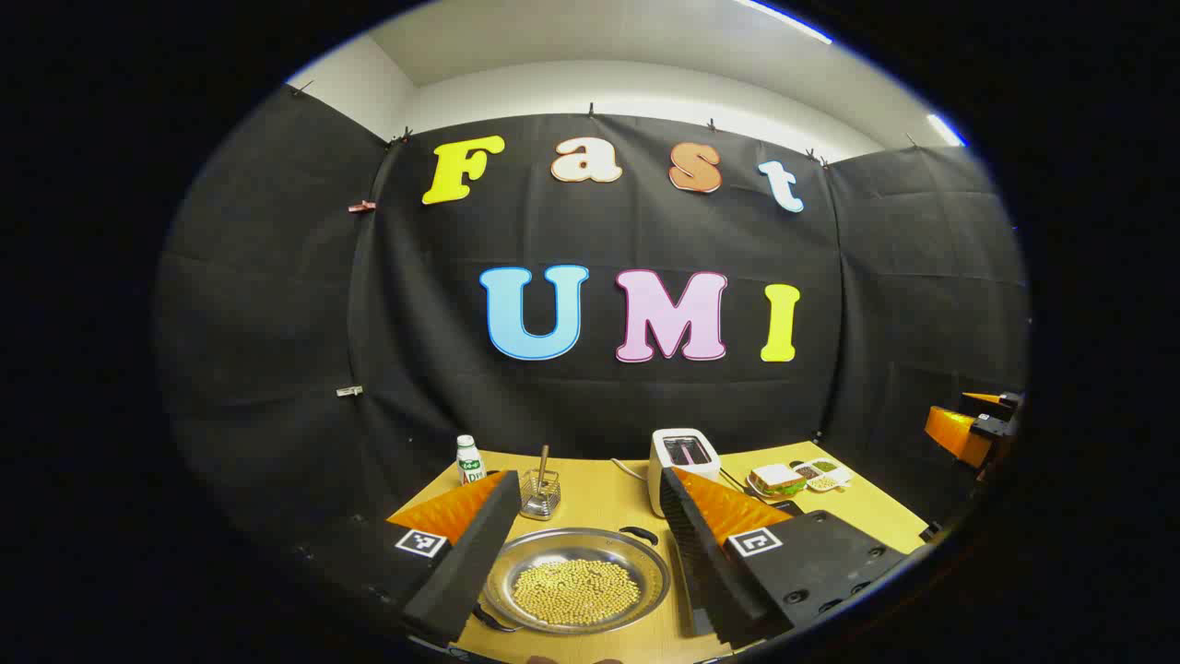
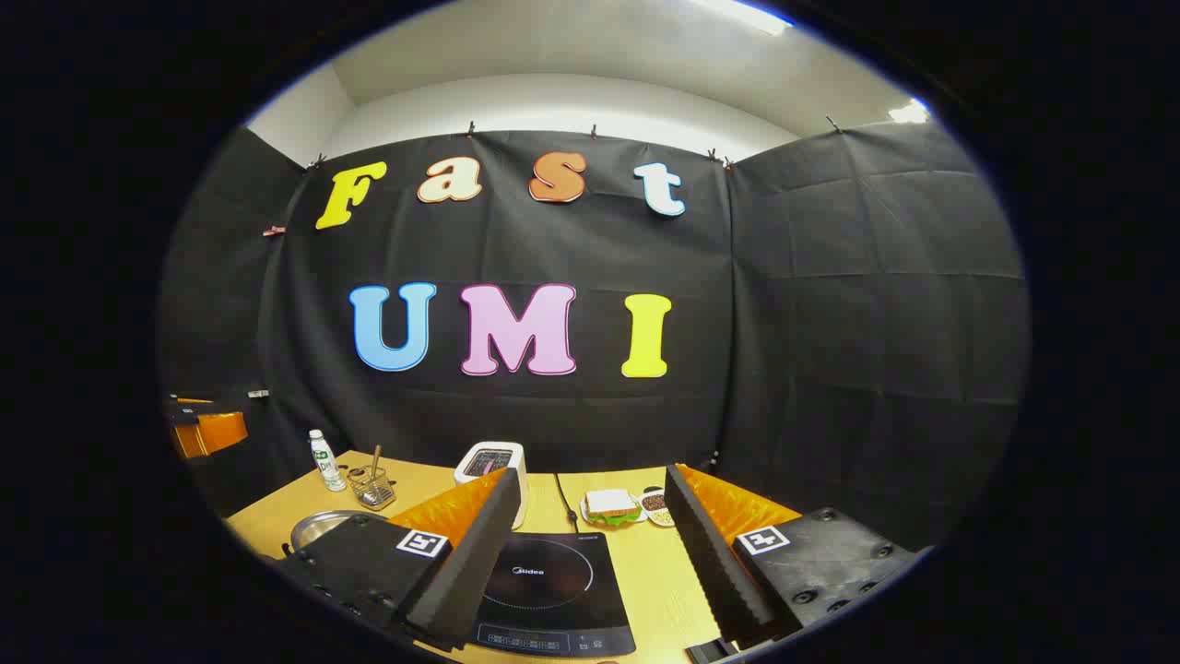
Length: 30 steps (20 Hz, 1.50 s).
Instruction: First push the handle of the pot to place it horizontally, then grasp the pot with both hands and set it on the induction cooktop.
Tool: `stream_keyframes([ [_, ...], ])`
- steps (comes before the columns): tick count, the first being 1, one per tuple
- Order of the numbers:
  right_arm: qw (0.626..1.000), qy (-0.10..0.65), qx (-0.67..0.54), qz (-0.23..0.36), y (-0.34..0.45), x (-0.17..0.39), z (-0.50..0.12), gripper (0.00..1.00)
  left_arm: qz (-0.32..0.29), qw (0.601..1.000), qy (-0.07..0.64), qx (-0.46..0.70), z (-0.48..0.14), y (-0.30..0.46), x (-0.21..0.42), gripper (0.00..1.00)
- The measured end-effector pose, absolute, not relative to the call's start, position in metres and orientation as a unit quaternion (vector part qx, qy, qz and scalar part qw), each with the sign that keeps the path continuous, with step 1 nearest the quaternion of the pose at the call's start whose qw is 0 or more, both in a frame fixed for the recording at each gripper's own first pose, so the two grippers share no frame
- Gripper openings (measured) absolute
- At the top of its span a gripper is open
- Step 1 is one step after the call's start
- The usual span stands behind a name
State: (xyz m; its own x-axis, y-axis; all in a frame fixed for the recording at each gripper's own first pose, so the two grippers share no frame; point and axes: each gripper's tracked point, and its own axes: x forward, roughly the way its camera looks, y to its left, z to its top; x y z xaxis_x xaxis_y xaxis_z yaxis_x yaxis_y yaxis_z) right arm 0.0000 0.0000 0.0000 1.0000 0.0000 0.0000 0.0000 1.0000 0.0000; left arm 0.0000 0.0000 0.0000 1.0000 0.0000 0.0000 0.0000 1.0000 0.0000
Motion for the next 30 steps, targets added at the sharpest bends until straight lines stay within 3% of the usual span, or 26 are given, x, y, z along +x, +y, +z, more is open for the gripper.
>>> stream_keyframes([
  [17,0.998,0.035,0.015,0.059,-0.024,0.06,-0.035,0.96,0.04,0.999,0.018,0.014,-0.009,-0.033,0.023,0.95],
  [30,0.999,0.04,0.01,0.014,-0.011,0.038,-0.037,0.99,0.013,0.998,0.059,-0.002,-0.046,0.004,0.028,0.94],
])
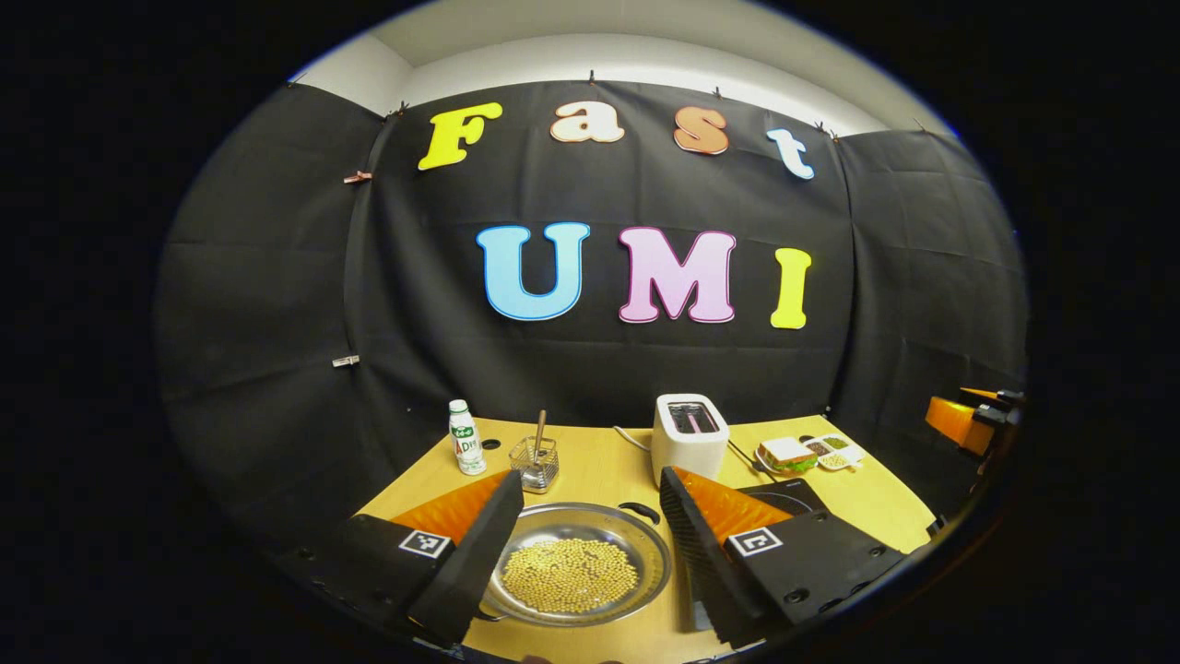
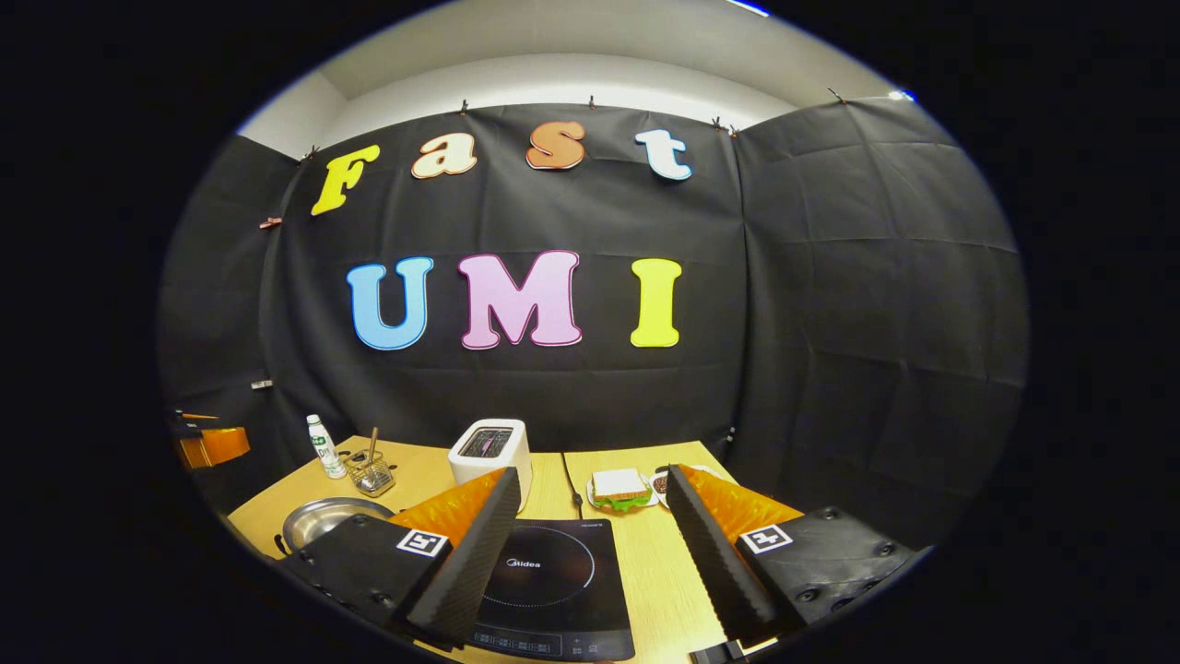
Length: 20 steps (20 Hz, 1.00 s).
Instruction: First push the handle of the pot to place it horizontally, then grasp the pot with both hands and set it on the induction cooktop.
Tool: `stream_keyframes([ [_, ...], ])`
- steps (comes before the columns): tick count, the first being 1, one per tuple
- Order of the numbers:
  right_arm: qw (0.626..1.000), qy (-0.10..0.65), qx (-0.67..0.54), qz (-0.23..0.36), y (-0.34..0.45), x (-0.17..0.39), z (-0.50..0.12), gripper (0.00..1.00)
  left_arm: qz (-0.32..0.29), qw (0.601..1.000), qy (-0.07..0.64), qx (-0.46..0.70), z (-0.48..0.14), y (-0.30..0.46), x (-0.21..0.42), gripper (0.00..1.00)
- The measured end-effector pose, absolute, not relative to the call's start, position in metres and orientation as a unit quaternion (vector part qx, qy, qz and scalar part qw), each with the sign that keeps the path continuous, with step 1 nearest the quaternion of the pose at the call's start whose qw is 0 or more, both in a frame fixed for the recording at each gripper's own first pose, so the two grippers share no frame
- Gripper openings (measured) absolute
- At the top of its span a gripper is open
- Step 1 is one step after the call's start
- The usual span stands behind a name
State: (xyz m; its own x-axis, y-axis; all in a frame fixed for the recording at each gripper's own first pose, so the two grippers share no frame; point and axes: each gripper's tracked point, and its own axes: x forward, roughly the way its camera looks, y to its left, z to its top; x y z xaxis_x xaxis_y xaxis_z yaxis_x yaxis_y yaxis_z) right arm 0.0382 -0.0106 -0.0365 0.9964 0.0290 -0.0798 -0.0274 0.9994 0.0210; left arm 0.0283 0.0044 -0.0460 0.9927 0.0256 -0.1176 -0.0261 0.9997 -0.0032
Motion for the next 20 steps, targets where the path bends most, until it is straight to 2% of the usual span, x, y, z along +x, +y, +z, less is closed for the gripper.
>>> stream_keyframes([
  [8,1.0,0.024,0.004,0.003,0.027,0.017,-0.033,0.99,-0.032,0.994,0.105,-0.012,-0.084,0.041,0.024,0.94],
  [10,1.0,0.025,0.0,0.004,0.036,0.01,-0.037,0.99,-0.044,0.992,0.117,-0.021,-0.094,0.049,0.02,0.88],
  [12,1.0,0.024,-0.003,0.004,0.044,0.002,-0.038,0.99,-0.051,0.99,0.129,-0.031,-0.104,0.059,0.016,0.8],
  [15,1.0,0.025,-0.008,0.002,0.052,-0.009,-0.043,0.99,-0.061,0.987,0.146,-0.042,-0.117,0.073,0.011,0.58],
  [17,1.0,0.027,-0.01,0.002,0.058,-0.015,-0.046,0.99,-0.068,0.983,0.163,-0.045,-0.13,0.08,0.006,0.47],
  [20,0.999,0.029,-0.014,0.002,0.063,-0.023,-0.049,0.99,-0.075,0.979,0.185,-0.052,-0.146,0.091,0.002,0.37],
])
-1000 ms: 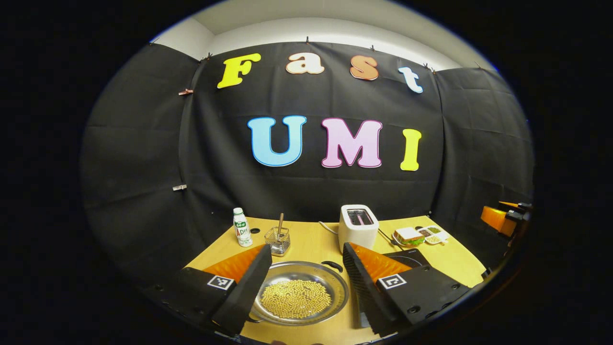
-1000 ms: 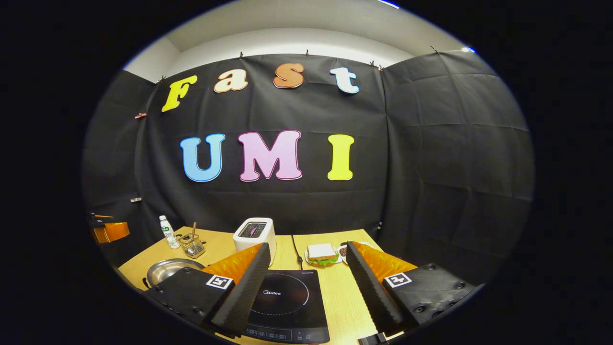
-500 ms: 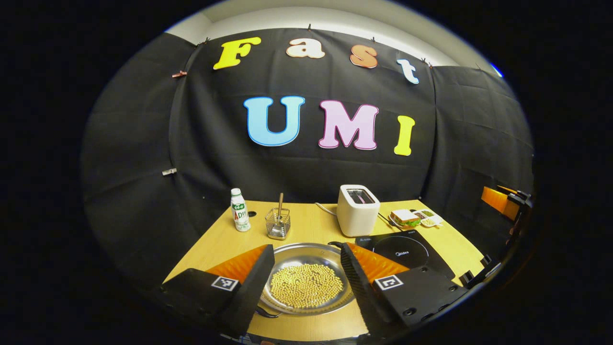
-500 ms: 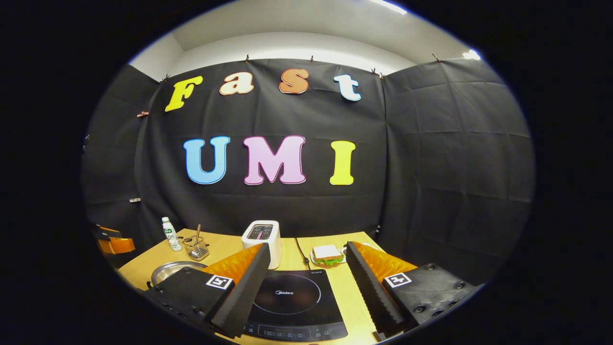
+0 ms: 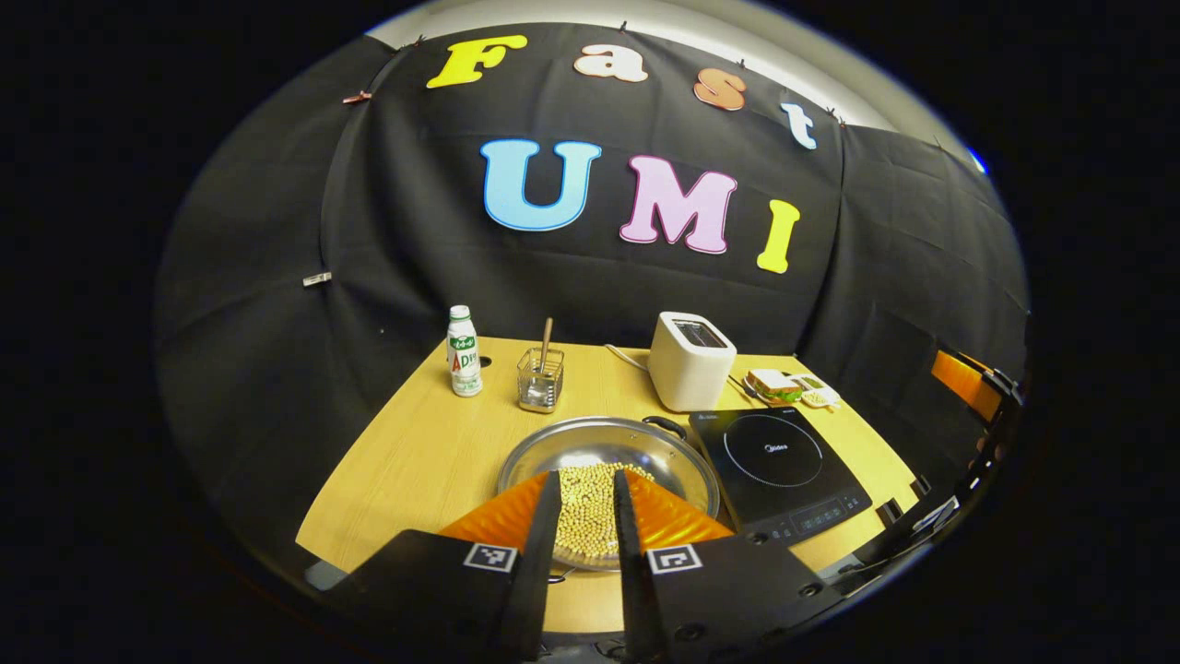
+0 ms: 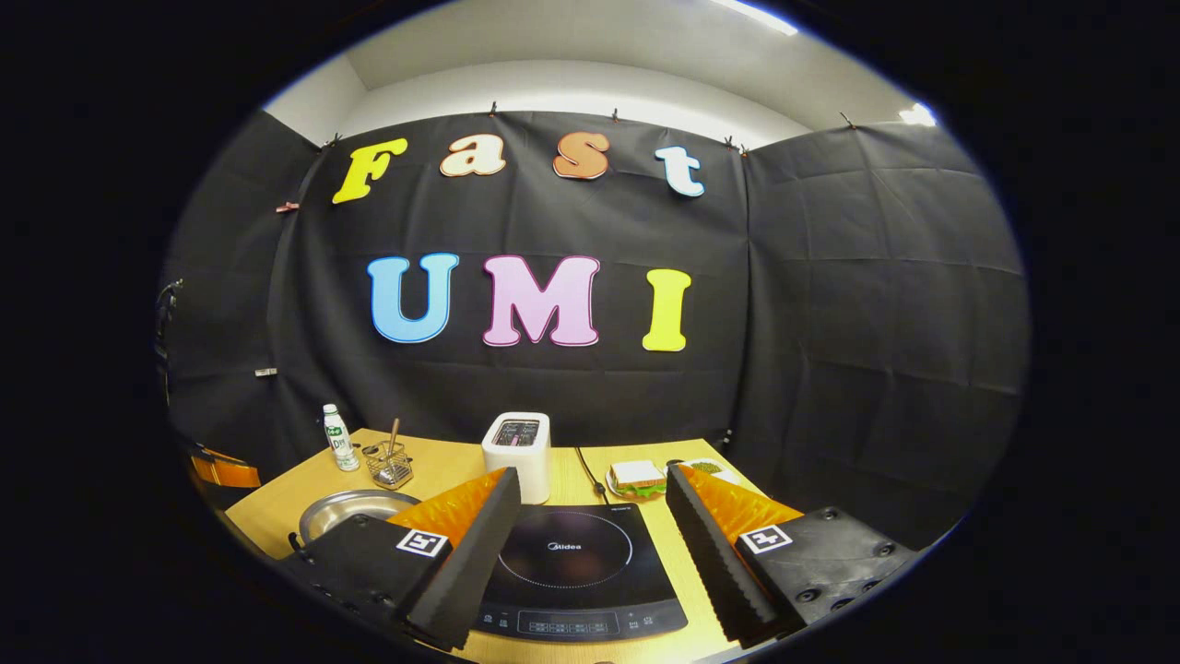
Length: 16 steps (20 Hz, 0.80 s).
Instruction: First push the handle of the pot to place it horizontally, then grasp the pot with both hands and set it on the induction cooktop.
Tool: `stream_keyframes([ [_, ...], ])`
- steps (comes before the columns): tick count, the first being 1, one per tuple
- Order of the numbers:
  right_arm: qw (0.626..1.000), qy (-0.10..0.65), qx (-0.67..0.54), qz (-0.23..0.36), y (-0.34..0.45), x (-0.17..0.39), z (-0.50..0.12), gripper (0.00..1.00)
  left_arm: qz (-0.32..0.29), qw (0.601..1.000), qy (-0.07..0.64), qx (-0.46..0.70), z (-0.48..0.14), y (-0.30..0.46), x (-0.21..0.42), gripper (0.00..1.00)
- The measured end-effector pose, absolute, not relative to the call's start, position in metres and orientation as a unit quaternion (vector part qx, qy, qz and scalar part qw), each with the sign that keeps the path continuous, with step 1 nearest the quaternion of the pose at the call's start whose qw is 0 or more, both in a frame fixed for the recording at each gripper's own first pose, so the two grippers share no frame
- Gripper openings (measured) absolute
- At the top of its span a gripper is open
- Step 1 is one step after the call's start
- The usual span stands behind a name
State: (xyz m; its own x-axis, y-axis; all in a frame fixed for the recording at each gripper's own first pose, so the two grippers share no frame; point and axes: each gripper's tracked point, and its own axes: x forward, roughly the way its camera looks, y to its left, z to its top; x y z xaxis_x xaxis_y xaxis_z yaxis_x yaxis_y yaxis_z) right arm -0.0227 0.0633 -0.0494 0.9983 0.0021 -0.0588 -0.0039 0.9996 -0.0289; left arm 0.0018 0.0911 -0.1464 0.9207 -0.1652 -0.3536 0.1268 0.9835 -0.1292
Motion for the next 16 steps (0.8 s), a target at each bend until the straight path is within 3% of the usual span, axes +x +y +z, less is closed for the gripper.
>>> stream_keyframes([
  [9,0.999,0.04,-0.014,-0.001,0.073,-0.035,-0.059,0.99,-0.083,0.961,0.256,-0.066,-0.194,0.107,-0.015,0.05],
  [16,0.999,0.049,-0.013,-0.003,0.075,-0.04,-0.066,0.99,-0.089,0.948,0.286,-0.104,-0.212,0.102,-0.016,0.05],
])
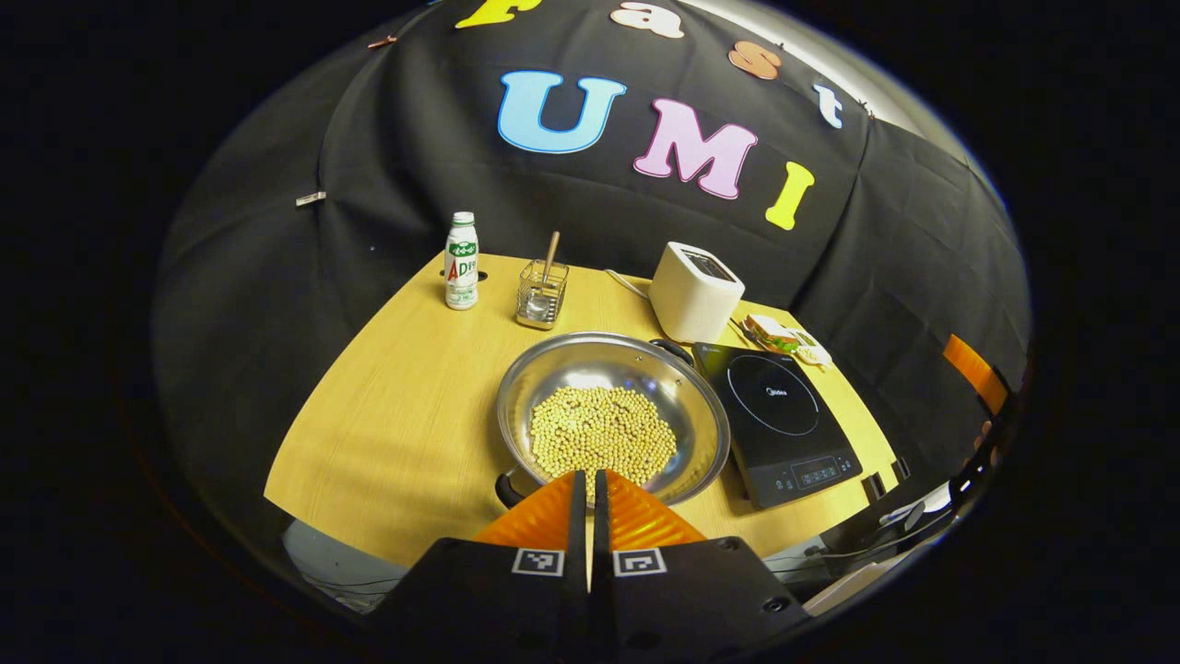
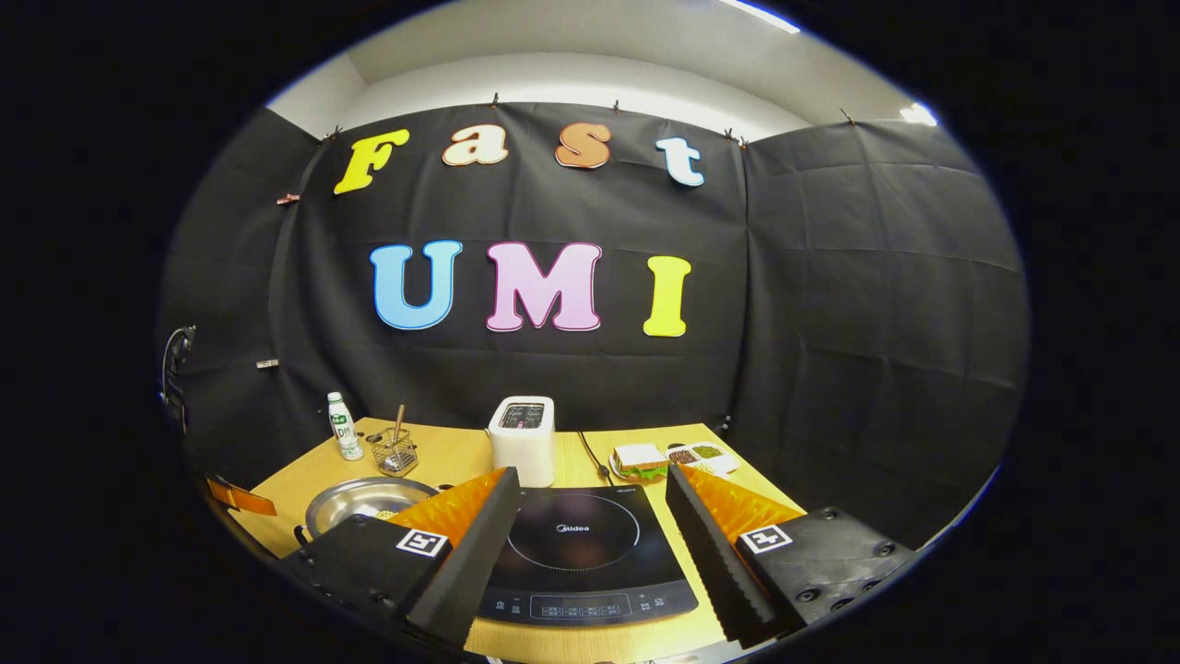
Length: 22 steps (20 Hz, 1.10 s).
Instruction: First push the handle of the pot to place it horizontally, then grasp the pot with both hands and set it on the induction cooktop.
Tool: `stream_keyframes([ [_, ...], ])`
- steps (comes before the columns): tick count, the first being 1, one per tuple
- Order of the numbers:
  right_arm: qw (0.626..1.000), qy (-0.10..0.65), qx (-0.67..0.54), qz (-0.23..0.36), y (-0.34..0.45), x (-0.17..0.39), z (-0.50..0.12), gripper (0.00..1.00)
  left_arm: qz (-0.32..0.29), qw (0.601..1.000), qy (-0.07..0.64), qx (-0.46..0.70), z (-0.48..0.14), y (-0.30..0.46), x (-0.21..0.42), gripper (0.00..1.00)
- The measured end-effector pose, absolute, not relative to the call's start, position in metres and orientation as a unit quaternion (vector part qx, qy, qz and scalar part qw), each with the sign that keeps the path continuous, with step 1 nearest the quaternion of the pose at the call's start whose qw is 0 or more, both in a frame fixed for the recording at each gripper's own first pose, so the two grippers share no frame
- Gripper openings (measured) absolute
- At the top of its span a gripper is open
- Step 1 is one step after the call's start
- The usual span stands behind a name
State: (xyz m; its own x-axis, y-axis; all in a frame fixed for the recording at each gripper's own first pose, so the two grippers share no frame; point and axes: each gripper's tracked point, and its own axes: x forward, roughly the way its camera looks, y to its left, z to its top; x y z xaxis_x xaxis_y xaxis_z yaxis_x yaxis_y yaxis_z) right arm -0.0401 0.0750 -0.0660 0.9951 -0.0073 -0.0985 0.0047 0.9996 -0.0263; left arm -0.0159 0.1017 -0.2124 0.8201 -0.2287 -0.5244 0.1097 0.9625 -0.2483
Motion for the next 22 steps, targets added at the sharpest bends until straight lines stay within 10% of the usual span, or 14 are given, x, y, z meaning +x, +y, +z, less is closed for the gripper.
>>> stream_keyframes([
  [22,0.995,0.089,-0.026,-0.023,0.046,-0.058,-0.096,0.98,-0.161,0.878,0.443,-0.077,-0.315,0.067,-0.013,0.05],
])
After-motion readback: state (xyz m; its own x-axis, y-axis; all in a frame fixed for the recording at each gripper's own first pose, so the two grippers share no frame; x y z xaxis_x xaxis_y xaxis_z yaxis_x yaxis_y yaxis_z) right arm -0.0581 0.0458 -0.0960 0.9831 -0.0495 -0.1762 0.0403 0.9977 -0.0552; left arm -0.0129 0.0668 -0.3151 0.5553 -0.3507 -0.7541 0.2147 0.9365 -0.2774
